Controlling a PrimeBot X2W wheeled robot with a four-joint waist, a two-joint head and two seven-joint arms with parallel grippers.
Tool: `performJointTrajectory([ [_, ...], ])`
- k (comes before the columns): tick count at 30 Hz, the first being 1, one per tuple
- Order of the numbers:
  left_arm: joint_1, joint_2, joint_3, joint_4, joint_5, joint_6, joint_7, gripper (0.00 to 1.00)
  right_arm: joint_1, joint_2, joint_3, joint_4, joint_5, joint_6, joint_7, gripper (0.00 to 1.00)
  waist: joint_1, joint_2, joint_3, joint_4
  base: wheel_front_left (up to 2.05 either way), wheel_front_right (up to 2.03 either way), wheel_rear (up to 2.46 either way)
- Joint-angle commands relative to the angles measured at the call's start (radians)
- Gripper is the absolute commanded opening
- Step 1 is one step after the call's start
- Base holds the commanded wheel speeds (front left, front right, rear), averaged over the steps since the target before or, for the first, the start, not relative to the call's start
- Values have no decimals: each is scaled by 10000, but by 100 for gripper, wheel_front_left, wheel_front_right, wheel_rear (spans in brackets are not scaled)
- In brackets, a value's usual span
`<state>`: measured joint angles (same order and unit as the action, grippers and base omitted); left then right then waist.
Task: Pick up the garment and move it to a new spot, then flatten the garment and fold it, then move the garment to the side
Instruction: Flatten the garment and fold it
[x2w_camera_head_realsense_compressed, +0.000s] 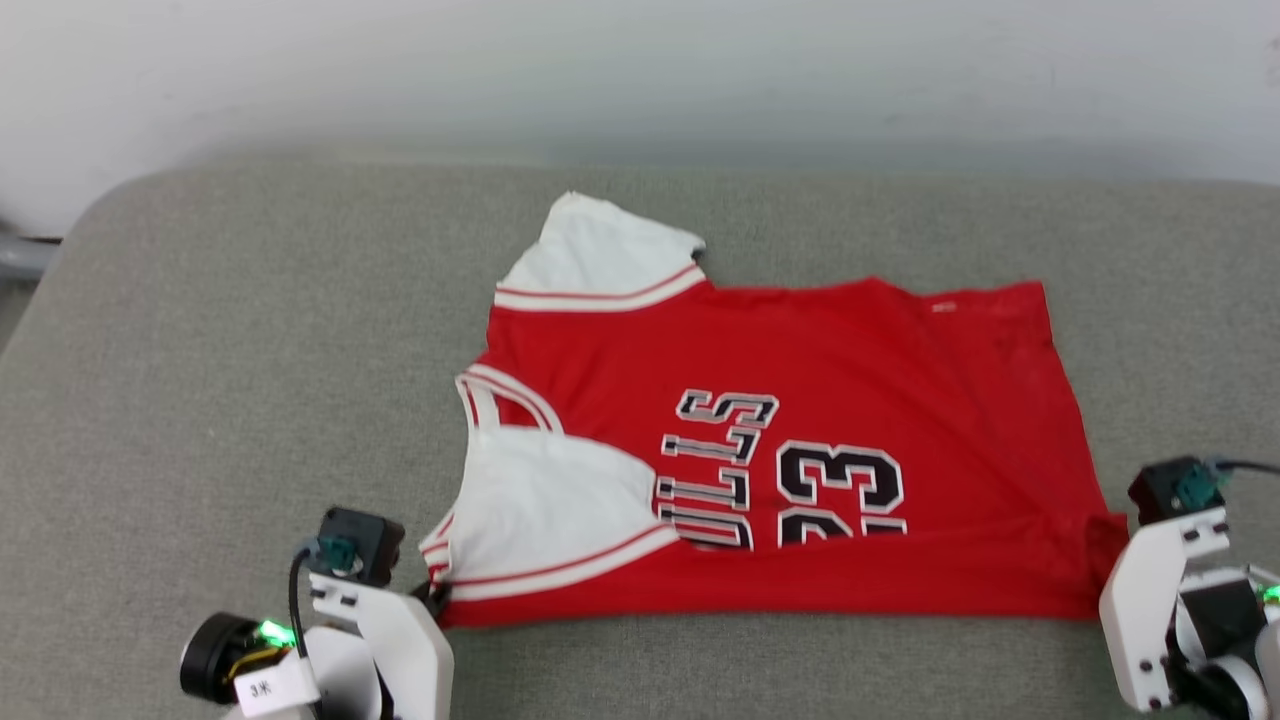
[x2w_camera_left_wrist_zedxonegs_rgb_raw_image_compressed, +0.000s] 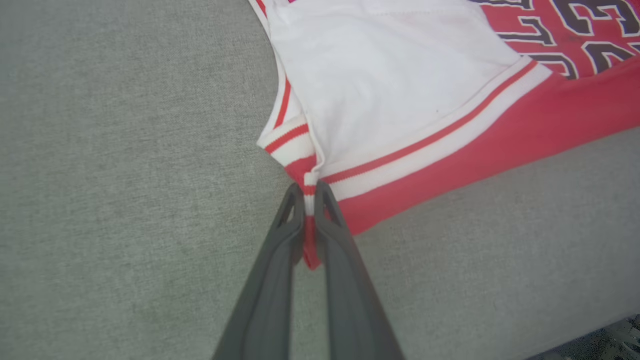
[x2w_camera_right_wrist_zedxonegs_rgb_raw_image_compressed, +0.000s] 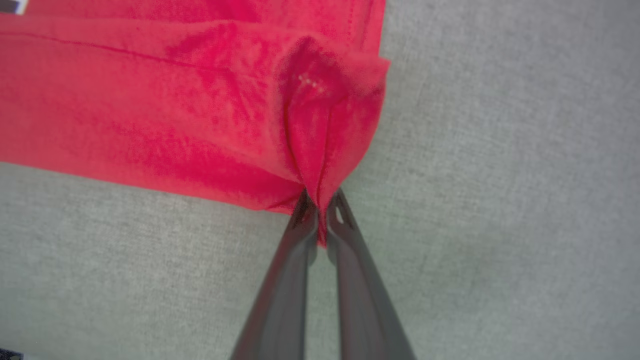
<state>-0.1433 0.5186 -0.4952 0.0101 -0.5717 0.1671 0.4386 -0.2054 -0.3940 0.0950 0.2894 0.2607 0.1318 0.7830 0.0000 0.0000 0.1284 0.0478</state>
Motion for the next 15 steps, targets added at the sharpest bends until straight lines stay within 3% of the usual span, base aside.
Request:
performJointTrajectory([
  [1, 206, 114, -16, 54, -30, -13, 49, 0, 323, -151, -54, -66, 67, -22, 106, 0, 0, 0, -302, -43, 0, 0, 0],
  [8, 1241, 489, -261, -278, -174, 88, 369, 0, 1778, -292, -661, -1030, 441, -22, 567, 0, 0, 0, -833, -131, 0, 0, 0],
  [15, 1910, 610, -423, -803, -322, 140, 454, 0, 3180, 195, -1737, -2151, 228, -22, 883, 0, 0, 0, -760, -194, 0, 0, 0],
])
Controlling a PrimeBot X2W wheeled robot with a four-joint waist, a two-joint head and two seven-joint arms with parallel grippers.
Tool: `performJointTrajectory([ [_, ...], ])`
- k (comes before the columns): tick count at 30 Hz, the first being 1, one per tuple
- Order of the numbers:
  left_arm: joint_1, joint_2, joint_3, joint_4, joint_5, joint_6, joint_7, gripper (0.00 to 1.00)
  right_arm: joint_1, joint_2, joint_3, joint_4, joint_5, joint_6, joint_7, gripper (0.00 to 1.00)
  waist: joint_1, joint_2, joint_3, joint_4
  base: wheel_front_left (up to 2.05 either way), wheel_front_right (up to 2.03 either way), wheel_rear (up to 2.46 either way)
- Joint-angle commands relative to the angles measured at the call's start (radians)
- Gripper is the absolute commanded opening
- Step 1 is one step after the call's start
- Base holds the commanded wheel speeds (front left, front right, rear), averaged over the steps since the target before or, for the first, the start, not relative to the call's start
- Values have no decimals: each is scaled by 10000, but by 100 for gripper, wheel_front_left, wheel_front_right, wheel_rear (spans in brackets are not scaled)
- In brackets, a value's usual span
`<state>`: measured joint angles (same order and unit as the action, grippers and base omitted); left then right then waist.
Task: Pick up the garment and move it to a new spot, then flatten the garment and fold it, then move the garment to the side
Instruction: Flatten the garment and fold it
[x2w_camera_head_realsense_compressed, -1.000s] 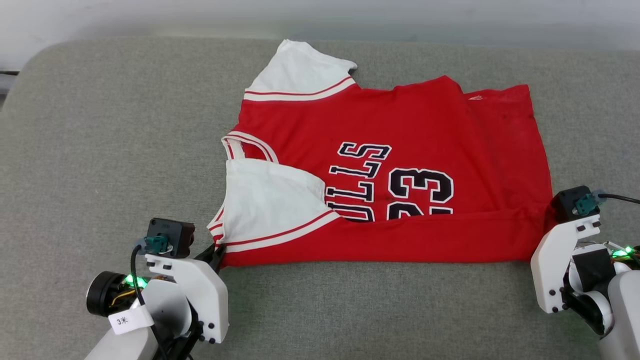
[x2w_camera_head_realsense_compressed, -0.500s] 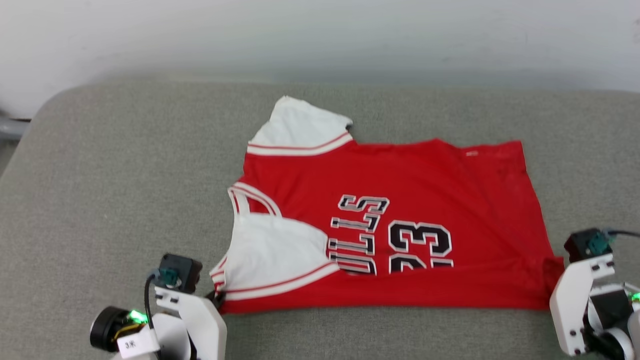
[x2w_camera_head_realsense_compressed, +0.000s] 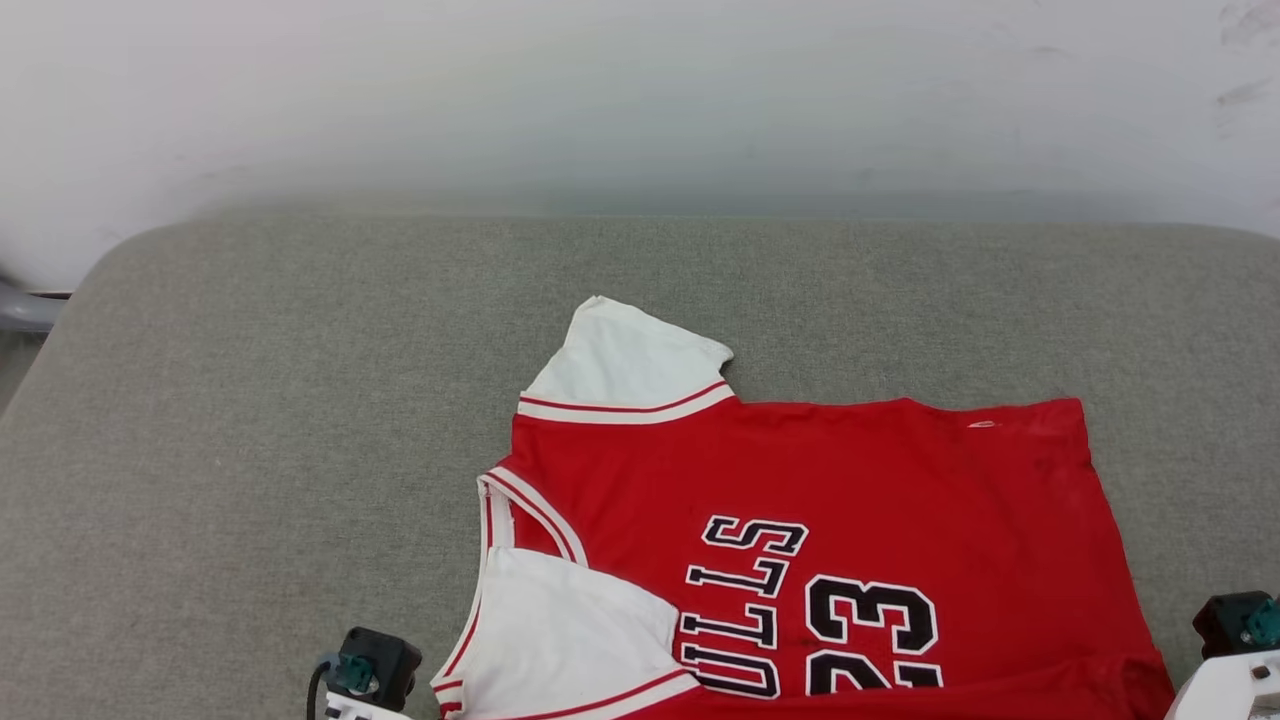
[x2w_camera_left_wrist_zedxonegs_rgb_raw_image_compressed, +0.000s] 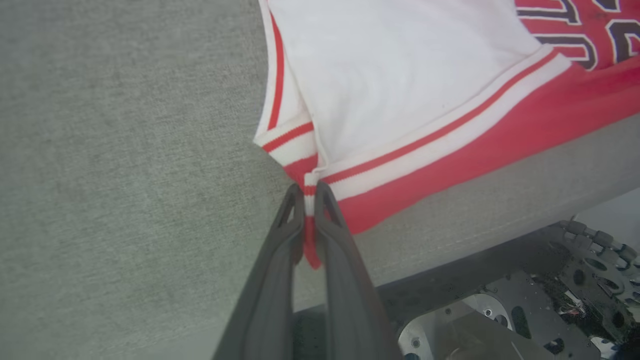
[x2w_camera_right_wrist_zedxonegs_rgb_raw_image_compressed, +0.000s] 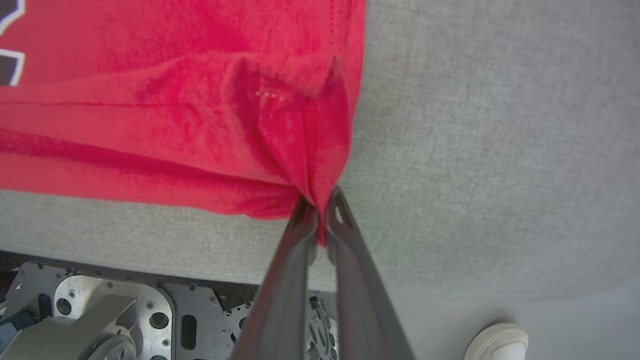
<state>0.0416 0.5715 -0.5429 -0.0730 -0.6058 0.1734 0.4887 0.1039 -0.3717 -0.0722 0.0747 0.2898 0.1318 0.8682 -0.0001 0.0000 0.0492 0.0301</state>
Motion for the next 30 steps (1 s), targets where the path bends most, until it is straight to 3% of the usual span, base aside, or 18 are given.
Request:
performJointTrajectory([
  [1, 72, 52, 25, 30, 36, 62, -77, 0, 194, 66, -151, -88, -81, -22, 27, 0, 1, 0, 76, -32, 0, 0, 0],
  [11, -389, -363, -263, 702, 107, -212, -322, 0, -80, 699, -431, 187, -598, -22, -803, 0, 1, 0, 544, -127, 0, 0, 0],
  [21, -603, -569, -360, 1202, 72, -284, -499, 0, -390, 743, -121, 981, -635, -21, -1168, 0, 1, 0, 586, -101, 0, 0, 0],
  [22, -606, -568, -347, 1174, 70, -264, -537, 45, -403, 755, -184, 1002, -631, -21, -1237, 0, 1, 0, 549, -108, 0, 0, 0],
  [23, -615, -538, -353, 1140, 119, -246, -542, 100, -442, 702, -166, 943, -722, -22, -1375, 70, 1, 0, 512, -113, 0, 0, 0],
  [24, -614, -518, -347, 1096, 130, -217, -538, 100, -450, 665, -118, 926, -722, -21, -1419, 100, 1, 0, 476, -119, 0, 0, 0],
  [30, -780, -387, -71, 551, 277, 25, -865, 100, -502, 629, -91, 452, -469, -18, -1638, 100, 1, 0, 349, -191, 0, 0, 0],
])
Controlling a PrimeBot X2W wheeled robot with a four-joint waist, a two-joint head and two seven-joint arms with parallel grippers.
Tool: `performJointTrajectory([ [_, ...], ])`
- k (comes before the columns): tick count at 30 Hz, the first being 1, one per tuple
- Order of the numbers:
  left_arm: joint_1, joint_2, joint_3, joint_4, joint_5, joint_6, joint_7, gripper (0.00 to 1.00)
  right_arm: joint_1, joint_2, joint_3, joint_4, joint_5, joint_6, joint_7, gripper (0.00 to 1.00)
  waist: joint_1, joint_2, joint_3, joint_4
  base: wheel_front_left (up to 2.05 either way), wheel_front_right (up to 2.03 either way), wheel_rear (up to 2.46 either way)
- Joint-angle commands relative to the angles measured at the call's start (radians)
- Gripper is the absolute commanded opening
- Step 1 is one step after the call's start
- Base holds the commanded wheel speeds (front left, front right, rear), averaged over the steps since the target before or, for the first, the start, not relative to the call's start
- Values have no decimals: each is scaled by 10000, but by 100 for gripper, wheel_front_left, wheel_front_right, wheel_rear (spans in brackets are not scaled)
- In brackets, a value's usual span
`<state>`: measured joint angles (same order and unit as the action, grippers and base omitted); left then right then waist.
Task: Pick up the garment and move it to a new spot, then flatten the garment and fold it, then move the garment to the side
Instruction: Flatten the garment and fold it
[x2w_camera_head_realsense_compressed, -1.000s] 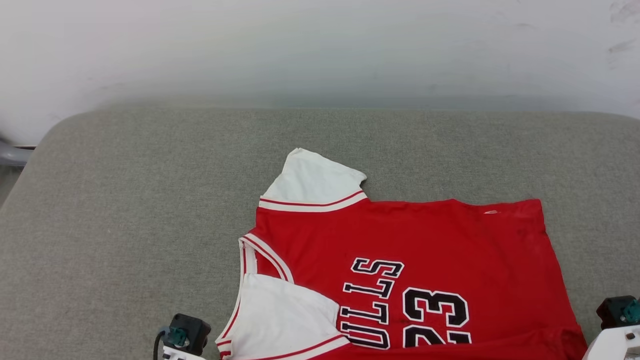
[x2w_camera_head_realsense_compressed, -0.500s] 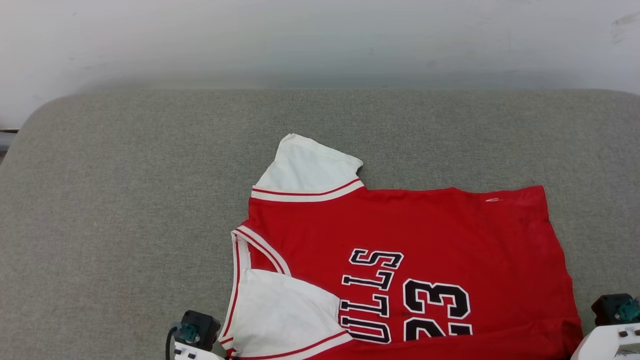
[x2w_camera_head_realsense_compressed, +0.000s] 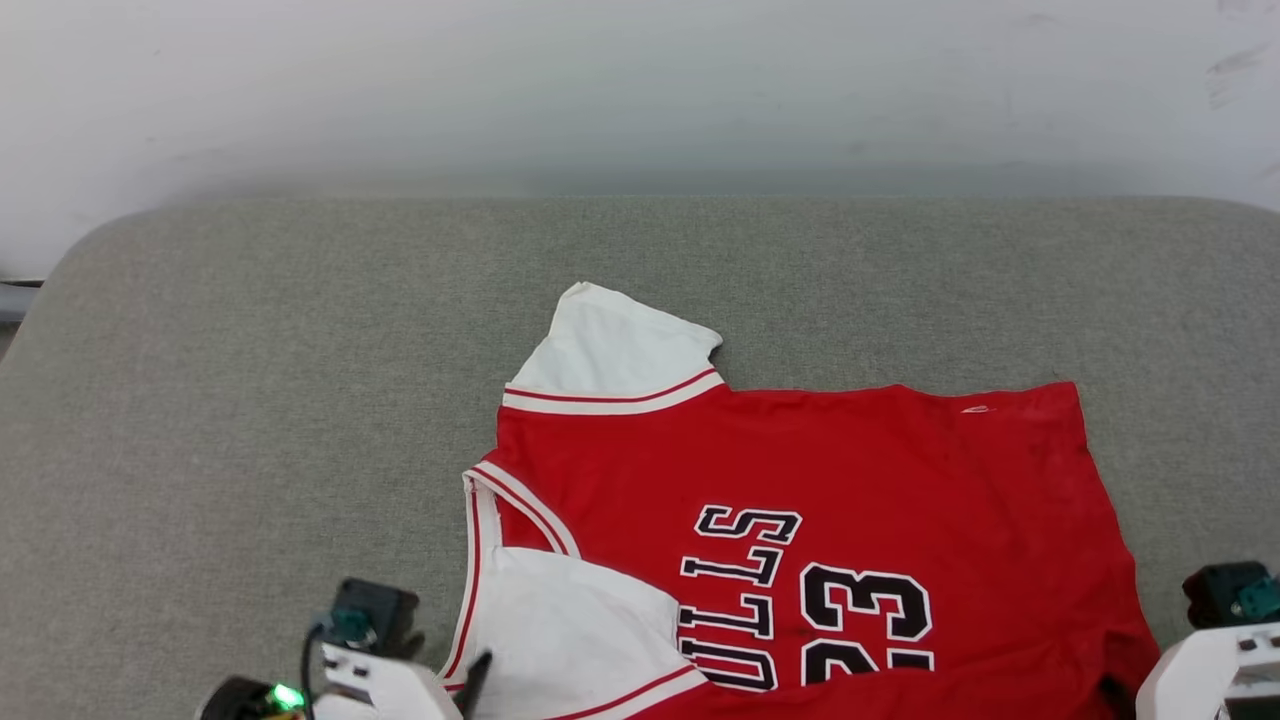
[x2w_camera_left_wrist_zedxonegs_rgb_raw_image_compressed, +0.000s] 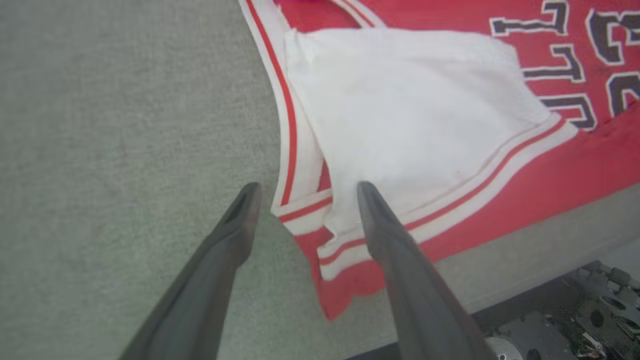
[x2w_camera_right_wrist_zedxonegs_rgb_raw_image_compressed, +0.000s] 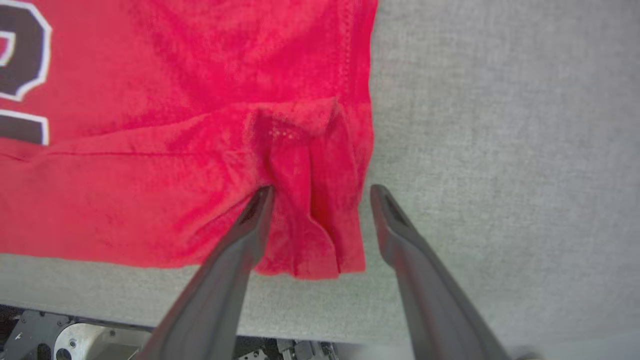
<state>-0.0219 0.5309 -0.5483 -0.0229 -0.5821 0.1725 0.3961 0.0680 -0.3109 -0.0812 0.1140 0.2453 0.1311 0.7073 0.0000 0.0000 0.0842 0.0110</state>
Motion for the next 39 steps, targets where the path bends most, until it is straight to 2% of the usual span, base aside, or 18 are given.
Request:
performJointTrajectory([
  [1, -195, 38, 96, -80, 56, 60, -117, 100, -153, -5, -15, -119, 24, -9, -46, 100, 0, 0, -7, -34, 0, 0, 0],
  [7, -1088, 230, 667, -905, 134, -2, -551, 100, -352, -63, -164, -1547, 263, -9, 155, 100, 0, 0, 226, -412, 0, 0, 0],
  [11, -2243, 514, 883, -1076, 142, -328, -123, 100, -600, 40, -153, -2577, 286, -9, 392, 100, 0, 0, 670, -827, 0, 0, 0],
  [15, -3797, 731, 995, -788, -148, -911, 729, 100, -962, 169, -21, -3408, 424, -9, 599, 100, 0, 0, 1300, -1283, 0, 0, 0],
  [21, -6233, 881, 746, 510, -804, -2130, 2662, 100, -1449, 348, 284, -4189, 441, -9, 633, 100, 0, 0, 2206, -1924, 0, 0, 0],
  [25, -7715, 846, 438, 1604, -804, -2546, 3652, 100, -1689, 501, 604, -4431, 409, -9, 533, 100, 0, 0, 2738, -2289, 0, 0, 0],
  [30, -9085, 845, 231, 3046, -572, -2745, 4096, 100, -1982, 620, 913, -4502, 422, -9, 373, 100, 0, 0, 3249, -2675, 0, 0, 0],
  [39, -10342, 929, -11, 5229, -193, -2843, 4208, 100, -2339, 657, 1306, -4361, 472, -9, 118, 100, 0, 0, 3921, -3045, 0, 0, 0],
])
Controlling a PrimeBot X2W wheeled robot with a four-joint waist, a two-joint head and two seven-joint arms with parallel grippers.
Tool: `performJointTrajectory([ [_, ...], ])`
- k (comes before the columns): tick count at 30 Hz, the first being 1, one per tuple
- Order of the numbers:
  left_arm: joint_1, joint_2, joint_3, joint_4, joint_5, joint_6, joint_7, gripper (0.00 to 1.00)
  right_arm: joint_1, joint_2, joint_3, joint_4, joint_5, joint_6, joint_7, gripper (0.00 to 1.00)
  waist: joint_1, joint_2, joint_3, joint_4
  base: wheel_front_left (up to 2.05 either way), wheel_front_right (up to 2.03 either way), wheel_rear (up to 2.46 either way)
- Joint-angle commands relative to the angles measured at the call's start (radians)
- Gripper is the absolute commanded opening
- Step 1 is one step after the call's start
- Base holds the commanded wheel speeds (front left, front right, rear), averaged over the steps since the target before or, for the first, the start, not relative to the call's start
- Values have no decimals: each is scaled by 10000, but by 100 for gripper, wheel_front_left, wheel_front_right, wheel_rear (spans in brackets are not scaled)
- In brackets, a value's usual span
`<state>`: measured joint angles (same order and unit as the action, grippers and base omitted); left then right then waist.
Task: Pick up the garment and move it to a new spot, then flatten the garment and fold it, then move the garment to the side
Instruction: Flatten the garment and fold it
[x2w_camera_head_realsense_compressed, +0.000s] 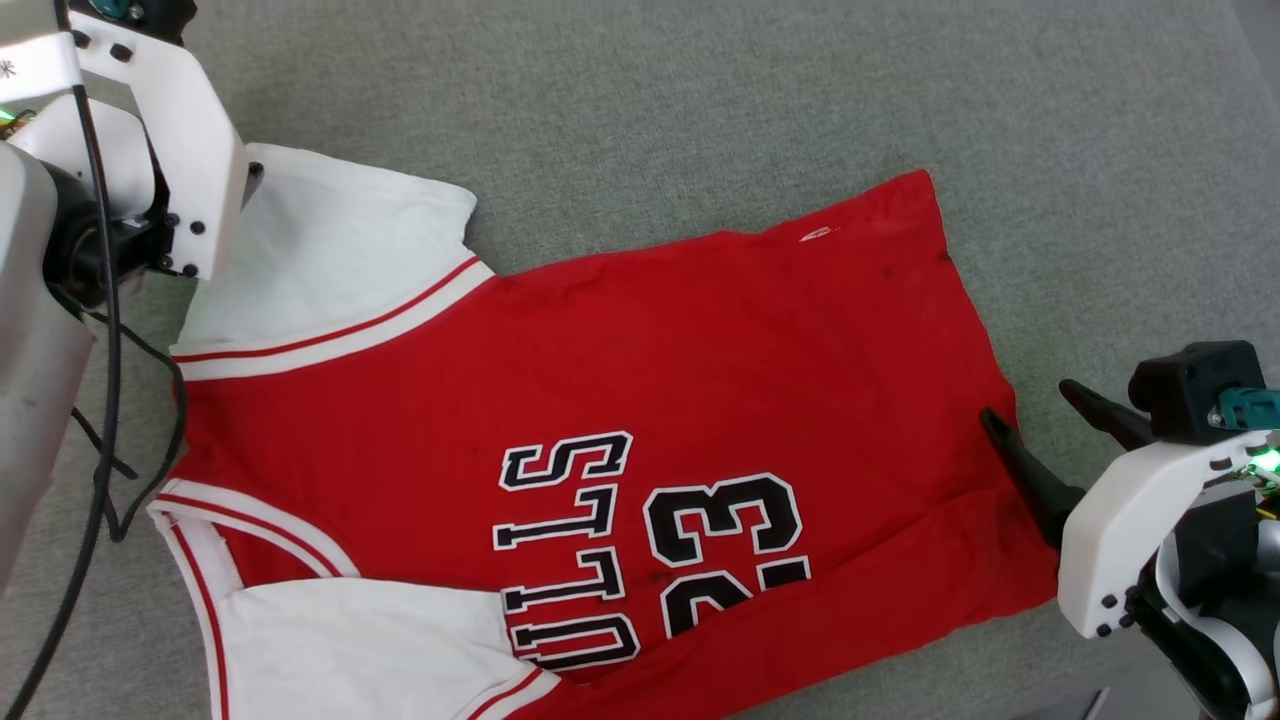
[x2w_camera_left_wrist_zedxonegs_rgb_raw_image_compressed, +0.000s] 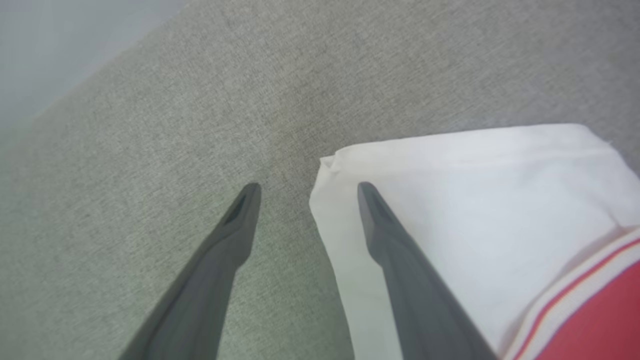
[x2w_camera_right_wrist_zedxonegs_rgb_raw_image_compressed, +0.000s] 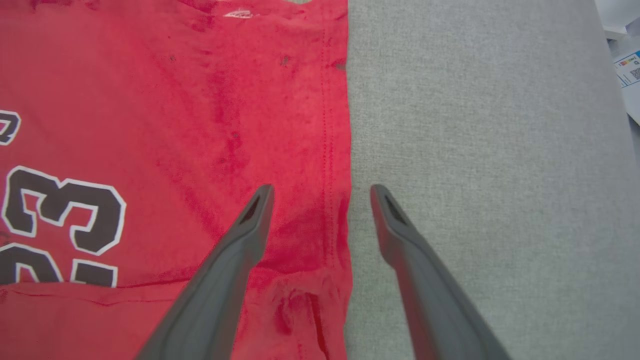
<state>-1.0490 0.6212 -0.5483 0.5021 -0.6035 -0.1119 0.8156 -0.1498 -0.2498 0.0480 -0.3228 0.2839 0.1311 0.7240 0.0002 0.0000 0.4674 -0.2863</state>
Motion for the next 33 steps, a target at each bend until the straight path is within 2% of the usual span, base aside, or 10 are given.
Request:
performJointTrajectory([
  [1, -145, 24, -38, 134, 25, -17, 7, 100, -190, 59, 37, 28, 79, -9, -68, 100, -2, 0, 141, -86, 0, 0, 0],
  [8, -288, -186, -334, 882, -105, -115, -154, 100, -291, 23, 134, 165, 63, -9, -145, 100, -2, 0, 386, -101, 0, 0, 0],
  [9, -245, -258, -390, 947, -216, -127, -76, 30, -300, 10, 136, 178, 58, -9, -136, 100, -2, 0, 402, -91, 0, 0, 0],
  [10, -191, -328, -452, 988, -356, -155, -25, 0, -303, 4, 132, 191, 54, -9, -133, 100, -2, 0, 413, -79, 0, 0, 0],
  [15, 75, -572, -587, 1012, -958, -183, -246, 0, -373, -96, 32, 284, -69, -9, -67, 100, -2, 0, 335, 50, 0, 0, 0],
  [21, 92, -749, -316, 1103, -1254, -183, -1627, 0, -519, -359, -104, 337, -24, -9, 142, 100, -2, 0, -194, 363, 0, 0, 0],
  [24, 222, -903, -282, 1007, -1381, -187, -2193, 0, -654, -715, -190, 370, -24, -9, 351, 100, -2, 0, -524, 650, 0, 0, 0],
  [33, 789, -679, -549, -324, -1565, -191, -3311, 0, -1878, -1593, -9, 1377, 630, -10, 1210, 100, -2, 0, -995, 1487, 0, 0, 0],
])
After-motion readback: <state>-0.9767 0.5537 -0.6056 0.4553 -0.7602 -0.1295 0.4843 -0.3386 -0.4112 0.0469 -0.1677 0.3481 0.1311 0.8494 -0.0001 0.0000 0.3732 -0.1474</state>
